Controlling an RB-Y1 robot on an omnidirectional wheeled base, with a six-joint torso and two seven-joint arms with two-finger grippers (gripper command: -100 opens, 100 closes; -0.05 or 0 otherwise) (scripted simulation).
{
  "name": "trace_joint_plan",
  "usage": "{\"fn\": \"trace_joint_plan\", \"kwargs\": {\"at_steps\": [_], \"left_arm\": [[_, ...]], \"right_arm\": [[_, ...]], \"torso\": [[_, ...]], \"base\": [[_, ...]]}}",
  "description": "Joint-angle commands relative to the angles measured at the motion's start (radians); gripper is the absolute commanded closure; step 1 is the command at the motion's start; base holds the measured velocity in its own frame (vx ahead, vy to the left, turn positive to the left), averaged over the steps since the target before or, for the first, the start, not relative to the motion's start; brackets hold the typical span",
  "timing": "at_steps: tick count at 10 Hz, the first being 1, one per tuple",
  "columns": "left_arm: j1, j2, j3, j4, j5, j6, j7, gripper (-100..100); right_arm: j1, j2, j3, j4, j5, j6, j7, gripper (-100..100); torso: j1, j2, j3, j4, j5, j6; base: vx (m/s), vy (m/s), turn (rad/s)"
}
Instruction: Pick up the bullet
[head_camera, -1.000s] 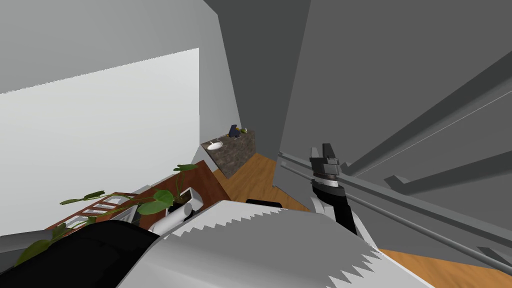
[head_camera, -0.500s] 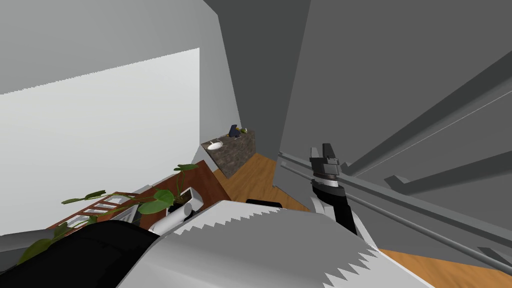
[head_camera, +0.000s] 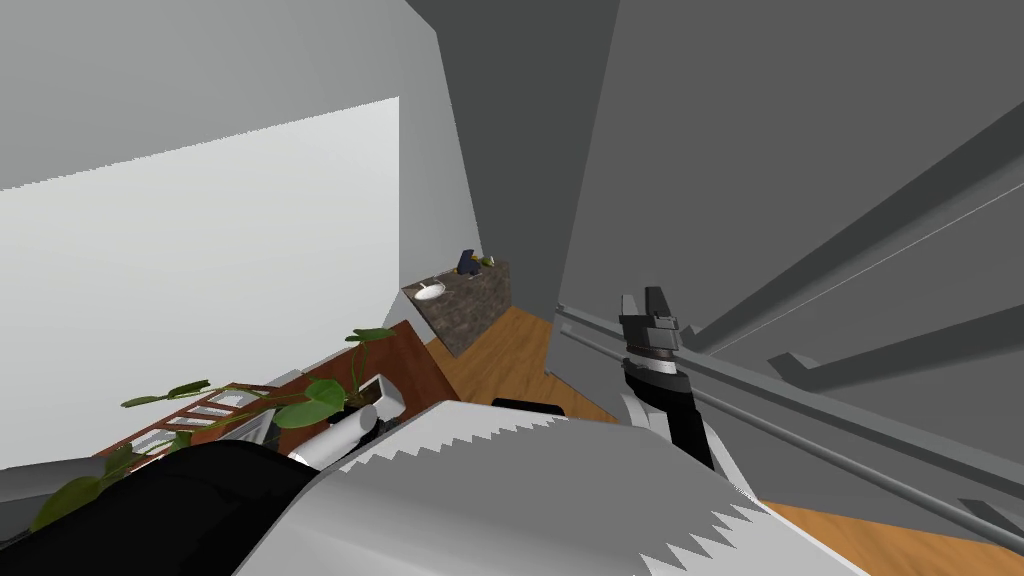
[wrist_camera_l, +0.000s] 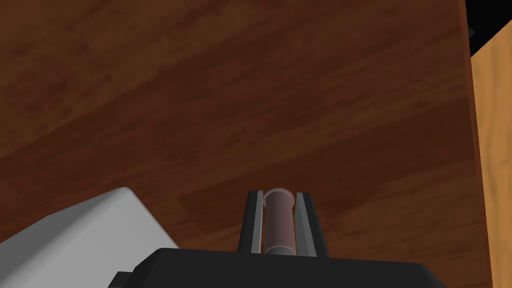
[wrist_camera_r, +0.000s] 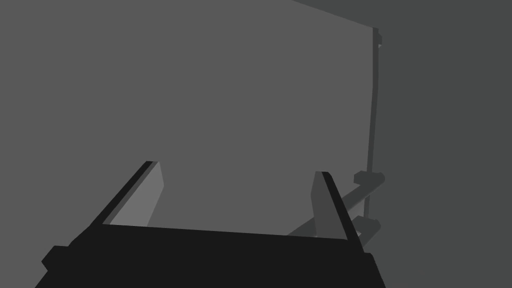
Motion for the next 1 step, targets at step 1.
{"fn": "trace_joint_plan", "kwargs": {"at_steps": [1], "left_arm": [[0.000,0.000,0.000,0.000,0.000,0.000,0.000,0]], "right_arm": [[0.000,0.000,0.000,0.000,0.000,0.000,0.000,0]], "torso": [[0.000,0.000,0.000,0.000,0.000,0.000]], "base": [[0.000,0.000,0.000]]}}
